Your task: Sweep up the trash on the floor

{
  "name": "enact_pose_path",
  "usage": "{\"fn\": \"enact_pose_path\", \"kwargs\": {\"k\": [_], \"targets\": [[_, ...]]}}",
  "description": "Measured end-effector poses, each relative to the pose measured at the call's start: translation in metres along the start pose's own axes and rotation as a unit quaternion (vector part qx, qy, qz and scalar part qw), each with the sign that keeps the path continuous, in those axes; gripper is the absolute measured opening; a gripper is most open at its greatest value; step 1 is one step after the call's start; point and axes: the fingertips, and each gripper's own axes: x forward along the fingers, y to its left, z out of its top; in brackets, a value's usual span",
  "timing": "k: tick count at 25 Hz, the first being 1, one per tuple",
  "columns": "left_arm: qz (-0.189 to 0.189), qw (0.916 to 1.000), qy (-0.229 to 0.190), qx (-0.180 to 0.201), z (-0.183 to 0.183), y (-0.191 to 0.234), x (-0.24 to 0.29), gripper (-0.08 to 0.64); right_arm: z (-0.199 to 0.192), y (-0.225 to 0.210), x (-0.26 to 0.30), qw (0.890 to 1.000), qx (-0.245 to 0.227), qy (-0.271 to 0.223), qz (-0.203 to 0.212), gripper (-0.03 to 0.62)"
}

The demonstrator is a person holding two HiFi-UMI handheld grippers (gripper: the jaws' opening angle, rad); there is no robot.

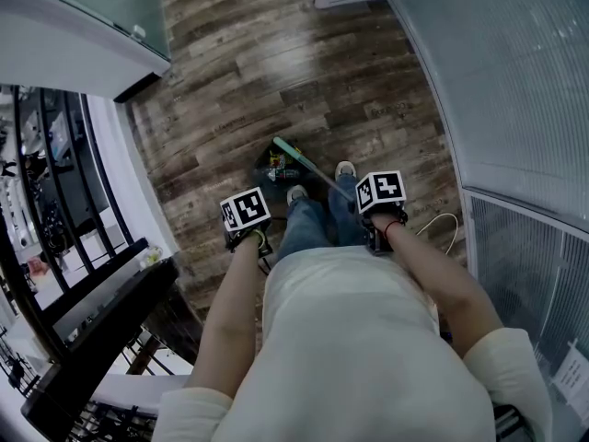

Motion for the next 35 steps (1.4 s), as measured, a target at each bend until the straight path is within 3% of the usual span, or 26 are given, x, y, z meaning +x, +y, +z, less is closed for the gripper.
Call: {"fn": "enact_pose_path", "kwargs": {"k": [7,19,27,35], "targets": [[0.003,1.0000,-0.005,0.005,0.000,0.005,0.000,0.094,0.023,-0.010,-0.001,1.000,0.013,-0.024,-0.010,0.095],[-0.003,1.0000,0.001,0.000,-0.002,0.001,0.000,0.094,0.045,-0.006,0.026,0.996,0.028,-0.056,-0.071,0.095],[-0.009,1.0000,-0.002,-0.004,-0.005,0.003,0.007,0.094,0.030,0.017,0.051,0.997,0.076,-0.026,-0.014,0.095],[-0.010,0.9999,-0.002,-0.004,-0.004,0.004,0.007,0.094,0.017,0.029,0.055,0.999,0.052,-0.002,-0.007,0.095]]}}
